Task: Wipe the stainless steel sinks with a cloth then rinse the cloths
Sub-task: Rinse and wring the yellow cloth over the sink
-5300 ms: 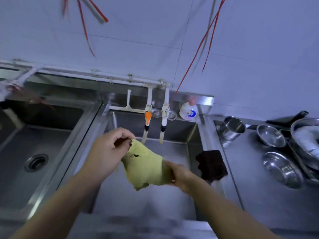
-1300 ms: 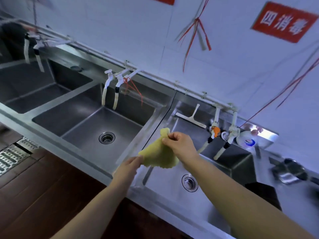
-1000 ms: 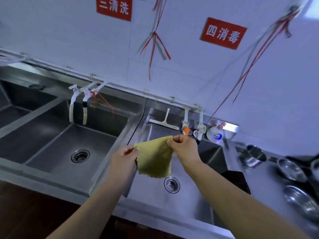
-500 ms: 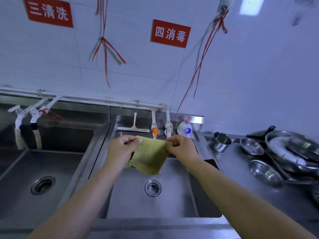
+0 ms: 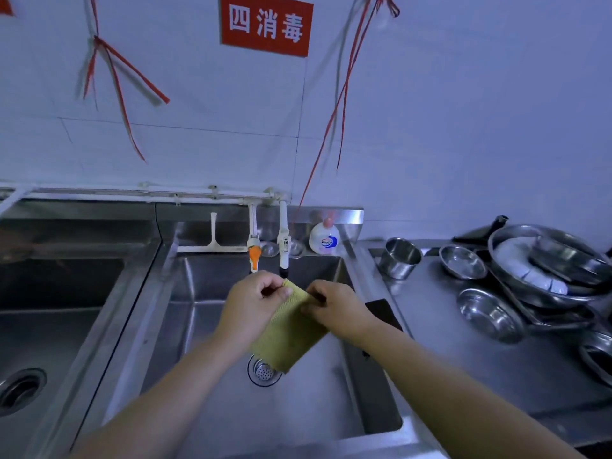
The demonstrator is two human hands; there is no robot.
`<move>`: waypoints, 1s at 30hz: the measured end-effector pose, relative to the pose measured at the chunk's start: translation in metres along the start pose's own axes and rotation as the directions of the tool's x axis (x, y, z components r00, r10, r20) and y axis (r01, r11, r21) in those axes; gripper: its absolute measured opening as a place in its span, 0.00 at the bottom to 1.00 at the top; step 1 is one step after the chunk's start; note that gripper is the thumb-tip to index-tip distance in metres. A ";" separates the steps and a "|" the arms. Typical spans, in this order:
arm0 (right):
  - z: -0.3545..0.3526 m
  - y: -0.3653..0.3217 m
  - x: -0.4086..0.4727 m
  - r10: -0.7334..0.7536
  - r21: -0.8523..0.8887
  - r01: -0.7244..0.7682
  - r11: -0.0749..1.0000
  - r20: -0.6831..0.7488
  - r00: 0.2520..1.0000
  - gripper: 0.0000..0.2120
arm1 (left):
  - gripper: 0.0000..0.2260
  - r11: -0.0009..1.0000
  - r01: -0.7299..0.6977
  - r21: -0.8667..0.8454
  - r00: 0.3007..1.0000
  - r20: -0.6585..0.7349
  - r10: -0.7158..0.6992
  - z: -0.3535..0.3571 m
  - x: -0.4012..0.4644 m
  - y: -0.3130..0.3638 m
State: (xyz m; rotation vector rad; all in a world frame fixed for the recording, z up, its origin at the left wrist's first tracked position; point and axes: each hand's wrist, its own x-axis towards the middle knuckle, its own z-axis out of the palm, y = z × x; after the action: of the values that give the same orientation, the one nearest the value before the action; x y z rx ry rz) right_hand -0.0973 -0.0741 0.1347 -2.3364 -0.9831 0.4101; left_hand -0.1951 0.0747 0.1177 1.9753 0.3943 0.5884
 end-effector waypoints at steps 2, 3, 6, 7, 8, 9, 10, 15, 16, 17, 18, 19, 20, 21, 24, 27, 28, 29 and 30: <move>-0.012 0.024 0.010 0.016 0.036 -0.016 0.999 -0.008 1.000 0.04 | 0.09 0.995 0.076 -0.068 0.997 0.026 -0.074 0.023 0.017 -0.005; -0.019 0.036 0.016 0.016 0.034 -0.016 0.999 -0.010 1.000 0.06 | 0.11 0.987 0.130 -0.099 0.991 0.047 -0.126 0.035 0.026 -0.008; -0.042 0.074 0.035 0.035 -0.014 -0.035 0.999 -0.023 0.999 0.09 | 0.21 0.946 0.320 -0.061 0.924 0.240 -0.297 0.076 0.053 -0.020; -0.049 0.087 0.043 0.047 -0.024 -0.047 0.999 -0.024 0.999 0.09 | 0.22 0.934 0.357 -0.019 0.886 0.324 -0.332 0.090 0.061 -0.024; -0.056 0.101 0.051 0.062 -0.029 -0.062 0.998 -0.020 0.998 0.08 | 0.21 0.925 0.381 0.001 0.848 0.399 -0.350 0.104 0.069 -0.029; -0.063 0.116 0.060 0.080 -0.027 -0.081 0.996 -0.016 0.997 0.07 | 0.19 0.915 0.404 -0.012 0.819 0.450 -0.356 0.119 0.076 -0.033; -0.069 0.132 0.068 0.103 -0.013 -0.103 0.995 -0.014 0.995 0.06 | 0.16 0.898 0.438 -0.046 0.801 0.472 -0.367 0.133 0.082 -0.037; -0.079 0.213 0.108 0.280 0.222 -0.260 0.940 -0.066 0.958 0.09 | 0.10 0.618 0.699 -0.359 0.714 0.375 -0.591 0.196 0.129 -0.055; -0.077 0.226 0.116 0.326 0.273 -0.292 0.916 -0.089 0.941 0.10 | 0.09 0.512 0.738 -0.440 0.671 0.393 -0.629 0.208 0.138 -0.060; -0.073 0.240 0.125 0.371 0.311 -0.323 0.894 -0.110 0.922 0.11 | 0.09 0.422 0.762 -0.492 0.633 0.426 -0.646 0.221 0.146 -0.064; -0.069 0.252 0.133 0.414 0.339 -0.353 0.872 -0.123 0.902 0.11 | 0.08 0.370 0.776 -0.510 0.610 0.461 -0.644 0.234 0.152 -0.068; -0.064 0.264 0.141 0.453 0.366 -0.383 0.848 -0.126 0.882 0.11 | 0.07 0.357 0.788 -0.502 0.599 0.491 -0.632 0.246 0.156 -0.072; -0.059 0.274 0.149 0.490 0.395 -0.412 0.821 -0.118 0.864 0.11 | 0.07 0.367 0.796 -0.482 0.594 0.505 -0.626 0.258 0.160 -0.076; -0.054 0.284 0.157 0.519 0.420 -0.437 0.795 -0.101 0.849 0.10 | 0.08 0.382 0.800 -0.462 0.591 0.499 -0.634 0.268 0.166 -0.080; -0.043 0.311 0.178 0.561 0.450 -0.476 0.756 -0.069 0.825 0.08 | 0.12 0.438 0.802 -0.406 0.585 0.389 -0.711 0.290 0.188 -0.097; -0.037 0.330 0.200 0.574 0.478 -0.468 0.743 -0.097 0.813 0.05 | 0.10 0.511 0.754 -0.413 0.641 0.292 -0.710 0.304 0.218 -0.109; -0.036 0.335 0.208 0.578 0.484 -0.459 0.744 -0.122 0.807 0.05 | 0.10 0.518 0.734 -0.439 0.657 0.267 -0.705 0.308 0.228 -0.112; -0.034 0.340 0.215 0.578 0.484 -0.450 0.750 -0.149 0.802 0.04 | 0.10 0.513 0.720 -0.467 0.664 0.247 -0.706 0.312 0.237 -0.117; -0.033 0.344 0.222 0.575 0.477 -0.444 0.758 -0.167 0.801 0.04 | 0.09 0.503 0.717 -0.482 0.660 0.236 -0.714 0.317 0.245 -0.122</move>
State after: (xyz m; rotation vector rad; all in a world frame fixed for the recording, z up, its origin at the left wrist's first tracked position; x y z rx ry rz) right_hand 0.2607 -0.1211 -0.0611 -2.1445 -0.0572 0.4029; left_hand 0.1818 0.0217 -0.0556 1.0921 0.8890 0.1049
